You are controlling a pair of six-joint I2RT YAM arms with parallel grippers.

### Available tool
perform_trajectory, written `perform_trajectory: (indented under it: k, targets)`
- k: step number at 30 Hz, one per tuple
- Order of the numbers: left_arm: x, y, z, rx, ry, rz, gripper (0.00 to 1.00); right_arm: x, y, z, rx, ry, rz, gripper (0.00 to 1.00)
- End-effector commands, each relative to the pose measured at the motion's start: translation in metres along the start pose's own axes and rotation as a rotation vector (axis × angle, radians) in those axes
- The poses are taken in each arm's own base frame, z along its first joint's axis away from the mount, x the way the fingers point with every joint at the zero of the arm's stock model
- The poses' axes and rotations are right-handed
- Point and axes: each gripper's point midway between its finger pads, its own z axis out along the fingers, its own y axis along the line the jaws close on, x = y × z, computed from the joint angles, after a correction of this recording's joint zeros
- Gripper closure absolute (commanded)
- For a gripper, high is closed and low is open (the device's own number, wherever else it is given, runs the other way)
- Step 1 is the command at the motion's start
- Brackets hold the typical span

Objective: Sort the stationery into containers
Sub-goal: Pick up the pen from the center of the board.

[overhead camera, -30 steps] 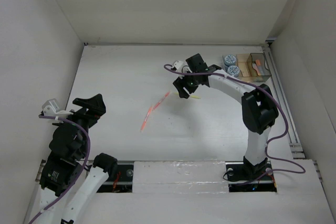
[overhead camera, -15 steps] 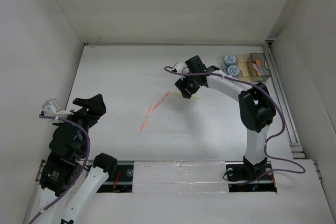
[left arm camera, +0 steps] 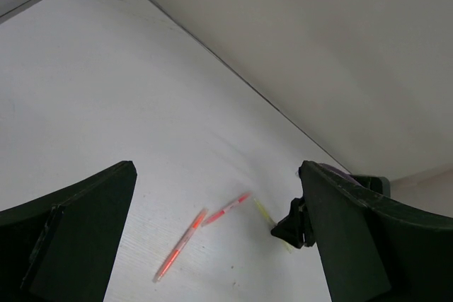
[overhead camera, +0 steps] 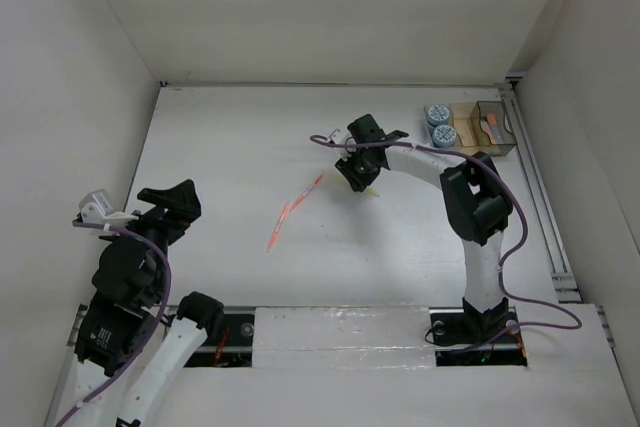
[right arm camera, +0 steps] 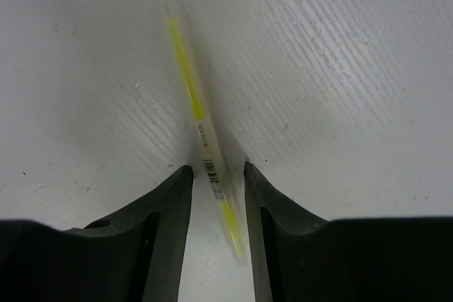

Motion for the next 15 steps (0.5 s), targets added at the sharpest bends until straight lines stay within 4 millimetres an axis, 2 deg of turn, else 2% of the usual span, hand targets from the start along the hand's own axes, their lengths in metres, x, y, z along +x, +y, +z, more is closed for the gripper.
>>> perform_trajectory:
  k: [1, 6, 7, 8, 11, 14, 15]
  targets:
    - [-0.009, -0.005, -0.003, 0.025, -0.029, -0.02, 0.0, 0.003, -0.006, 0.003, 0.018, 0.017, 0.023, 0.59]
    - [-0.009, -0.005, -0.003, 0.025, -0.029, -0.02, 0.0, 0.016, -0.006, 0.011, 0.023, 0.061, 0.037, 0.63]
    - [-0.009, -0.005, -0.003, 0.025, -0.029, -0.02, 0.0, 0.016, -0.006, 0.011, 0.023, 0.062, 0.037, 0.67]
    - [-0.009, -0.005, -0.003, 0.025, -0.029, -0.02, 0.0, 0.016, -0.006, 0.011, 0.023, 0.062, 0.037, 0.78]
    - [-0.009, -0.005, -0.003, 0.025, -0.029, -0.02, 0.0, 0.017, -0.008, 0.01, 0.038, 0.066, 0.051, 1.0]
    - [-0.009, -0.005, -0.003, 0.025, -0.029, -0.02, 0.0, 0.005, -0.02, -0.007, 0.122, 0.028, 0.099, 1.0]
    - [-0.009, -0.005, -0.003, 0.025, -0.029, -0.02, 0.0, -0.002, -0.038, -0.017, 0.18, -0.009, 0.133, 1.0]
